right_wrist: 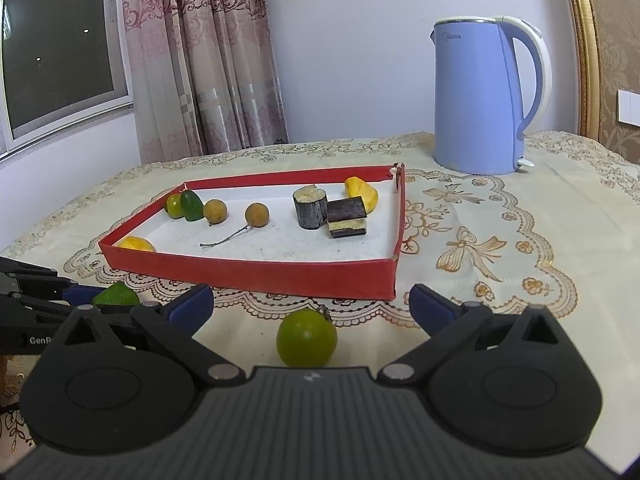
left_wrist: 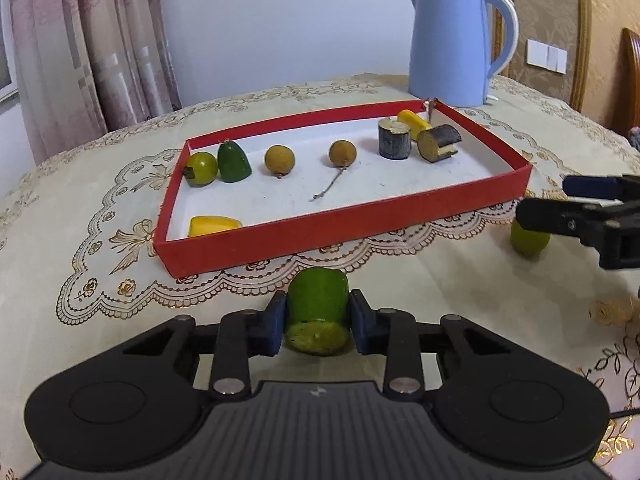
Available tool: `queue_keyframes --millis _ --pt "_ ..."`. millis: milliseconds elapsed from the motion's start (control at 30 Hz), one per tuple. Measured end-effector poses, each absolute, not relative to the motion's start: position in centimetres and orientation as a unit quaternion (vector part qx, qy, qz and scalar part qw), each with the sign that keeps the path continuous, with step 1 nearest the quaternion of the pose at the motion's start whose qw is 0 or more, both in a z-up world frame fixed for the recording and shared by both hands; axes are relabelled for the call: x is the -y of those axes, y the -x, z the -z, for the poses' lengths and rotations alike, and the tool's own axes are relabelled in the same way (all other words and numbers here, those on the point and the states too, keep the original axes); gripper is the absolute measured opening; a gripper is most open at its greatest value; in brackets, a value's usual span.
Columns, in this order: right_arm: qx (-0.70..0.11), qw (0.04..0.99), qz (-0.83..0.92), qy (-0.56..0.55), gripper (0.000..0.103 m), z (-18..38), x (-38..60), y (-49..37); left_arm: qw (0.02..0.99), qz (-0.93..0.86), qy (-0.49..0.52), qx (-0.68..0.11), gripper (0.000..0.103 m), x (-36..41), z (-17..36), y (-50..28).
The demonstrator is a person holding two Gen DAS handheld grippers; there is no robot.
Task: Organize fruits
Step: 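Carry the cucumber piece toward the tray with the left gripper while the right gripper holds the lime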
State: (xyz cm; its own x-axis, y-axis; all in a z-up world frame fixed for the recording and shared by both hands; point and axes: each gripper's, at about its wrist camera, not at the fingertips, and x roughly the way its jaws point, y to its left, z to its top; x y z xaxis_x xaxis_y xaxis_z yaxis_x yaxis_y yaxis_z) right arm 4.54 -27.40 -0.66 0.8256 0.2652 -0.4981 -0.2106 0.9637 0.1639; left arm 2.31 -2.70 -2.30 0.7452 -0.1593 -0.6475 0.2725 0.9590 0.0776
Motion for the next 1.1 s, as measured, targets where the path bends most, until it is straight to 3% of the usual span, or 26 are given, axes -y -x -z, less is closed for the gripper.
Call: queue_keyframes --millis 1000,1100 --pt "-0.259 0.959 -0.106 0.046 0.103 0.1 24.7 -3.4 0.942 0.009 -0.089 -0.325 0.032 1.8 1.7 -3.3" --pt "-0.278 0.952 -0.111 0.066 0.097 0.4 24.4 -3.5 0.944 0.008 -0.090 -0.318 0.032 1.8 1.4 -3.1"
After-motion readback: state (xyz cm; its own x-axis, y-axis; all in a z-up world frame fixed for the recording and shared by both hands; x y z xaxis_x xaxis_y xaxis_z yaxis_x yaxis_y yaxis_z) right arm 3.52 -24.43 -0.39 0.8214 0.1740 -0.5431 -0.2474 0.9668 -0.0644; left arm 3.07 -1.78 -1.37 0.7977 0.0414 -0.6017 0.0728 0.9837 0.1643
